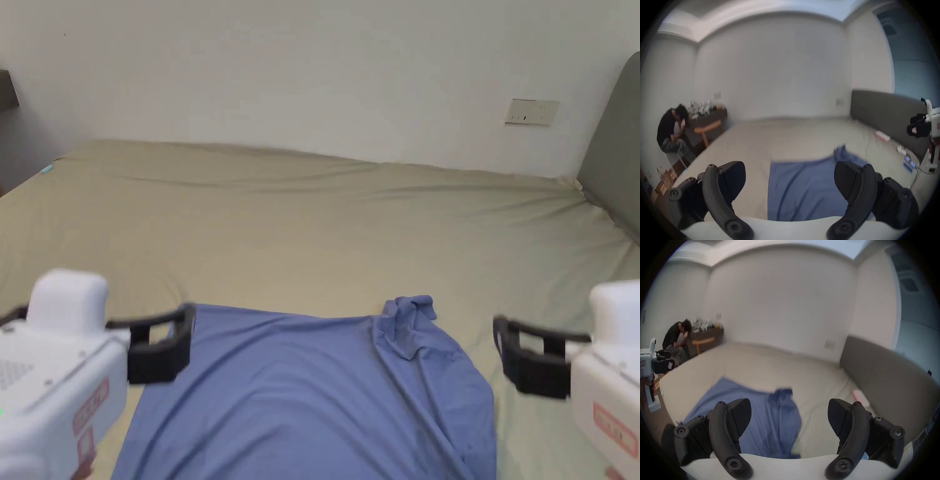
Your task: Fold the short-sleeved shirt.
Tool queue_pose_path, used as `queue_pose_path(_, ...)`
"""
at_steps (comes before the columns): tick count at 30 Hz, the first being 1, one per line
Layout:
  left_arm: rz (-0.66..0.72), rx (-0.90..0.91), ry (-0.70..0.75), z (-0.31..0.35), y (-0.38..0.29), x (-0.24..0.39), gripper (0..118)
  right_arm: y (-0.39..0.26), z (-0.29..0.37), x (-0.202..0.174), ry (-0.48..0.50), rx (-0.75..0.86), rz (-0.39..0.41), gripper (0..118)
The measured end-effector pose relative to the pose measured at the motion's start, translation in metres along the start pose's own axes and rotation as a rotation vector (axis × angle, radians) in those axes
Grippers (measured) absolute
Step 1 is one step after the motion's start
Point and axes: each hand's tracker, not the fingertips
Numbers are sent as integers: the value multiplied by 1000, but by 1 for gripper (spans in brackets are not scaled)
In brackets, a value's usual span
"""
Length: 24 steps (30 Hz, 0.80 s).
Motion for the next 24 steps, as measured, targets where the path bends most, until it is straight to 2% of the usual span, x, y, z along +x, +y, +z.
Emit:
queue_pose_path(1, -12, 55, 21, 6, 15, 8, 106, 13, 3, -8, -4, 35, -5, 102)
queue_pose_path(3, -45, 160, 62, 18, 41, 29, 83, 33, 8, -21, 5, 95, -3, 100)
queue_pose_path(4, -59, 192, 76, 22, 48, 37, 68, 38, 10, -27, 11, 116, 3, 97)
queue_pose_path(5, -73, 211, 79, 25, 55, 45, 44, 44, 10, -34, 11, 144, 20, 88)
queue_pose_path(6, -75, 229, 68, 28, 61, 50, 28, 46, 12, -41, 14, 169, 39, 75)
queue_pose_path(7, -54, 222, 38, 28, 64, 55, 18, 47, 15, -46, 23, 190, 51, 53)
queue_pose_path(8, -30, 222, 11, 29, 66, 59, 15, 48, 17, -51, 32, 203, 56, 17)
queue_pose_path(9, -27, 217, 6, 28, 67, 62, 14, 48, 15, -54, 28, 207, 57, 6)
queue_pose_path(11, -49, 223, 31, 24, 63, 72, 0, 48, 16, -61, 31, 213, 69, 3)
queue_pose_path(12, -72, 225, 73, 23, 61, 75, 0, 48, 13, -63, 31, 202, 83, 2)
queue_pose_path(15, -58, 194, 37, 15, 53, 77, 0, 41, 2, -70, 9, 188, 100, 2)
queue_pose_path(19, -109, 162, 77, -3, 37, 81, 0, 30, -18, -71, 3, 147, 93, 2)
queue_pose_path(24, -116, 55, 50, -47, 10, 70, 0, 10, -55, -67, 16, 63, 84, 2)
